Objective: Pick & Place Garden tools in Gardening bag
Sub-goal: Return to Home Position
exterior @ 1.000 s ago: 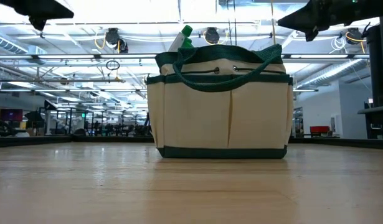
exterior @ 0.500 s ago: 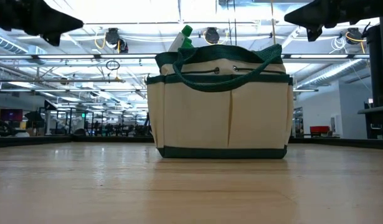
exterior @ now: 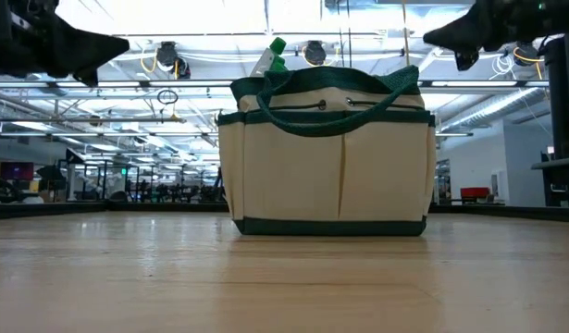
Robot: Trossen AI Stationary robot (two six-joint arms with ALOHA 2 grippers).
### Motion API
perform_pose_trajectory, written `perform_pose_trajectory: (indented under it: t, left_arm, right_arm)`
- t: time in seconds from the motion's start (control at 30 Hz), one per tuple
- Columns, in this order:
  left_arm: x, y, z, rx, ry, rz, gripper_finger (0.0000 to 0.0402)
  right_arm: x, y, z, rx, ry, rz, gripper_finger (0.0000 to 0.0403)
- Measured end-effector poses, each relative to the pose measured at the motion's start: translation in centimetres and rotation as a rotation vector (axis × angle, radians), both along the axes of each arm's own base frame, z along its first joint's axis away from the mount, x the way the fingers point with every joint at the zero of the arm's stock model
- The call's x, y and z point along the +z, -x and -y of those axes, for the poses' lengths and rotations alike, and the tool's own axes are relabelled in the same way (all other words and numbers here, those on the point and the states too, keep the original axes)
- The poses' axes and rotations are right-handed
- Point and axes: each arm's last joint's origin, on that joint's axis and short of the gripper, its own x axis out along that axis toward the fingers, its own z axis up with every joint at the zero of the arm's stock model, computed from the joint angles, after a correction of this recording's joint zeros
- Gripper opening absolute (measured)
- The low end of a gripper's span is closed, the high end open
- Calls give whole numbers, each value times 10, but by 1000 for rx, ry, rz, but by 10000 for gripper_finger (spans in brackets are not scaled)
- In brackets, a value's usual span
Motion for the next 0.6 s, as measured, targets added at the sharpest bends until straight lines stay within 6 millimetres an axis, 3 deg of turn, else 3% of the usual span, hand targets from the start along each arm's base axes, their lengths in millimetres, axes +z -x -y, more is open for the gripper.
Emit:
perform_pose_trajectory:
  t: [0.1, 0.6]
  left_arm:
    - [-8, -1, 0, 0, -4, 9, 3]
    - [-9, -1, 0, -1, 0, 3, 5]
  right_arm:
    - [-12, -2, 1, -1, -8, -11, 0]
    - [-50, 0, 0, -3, -11, 48, 0]
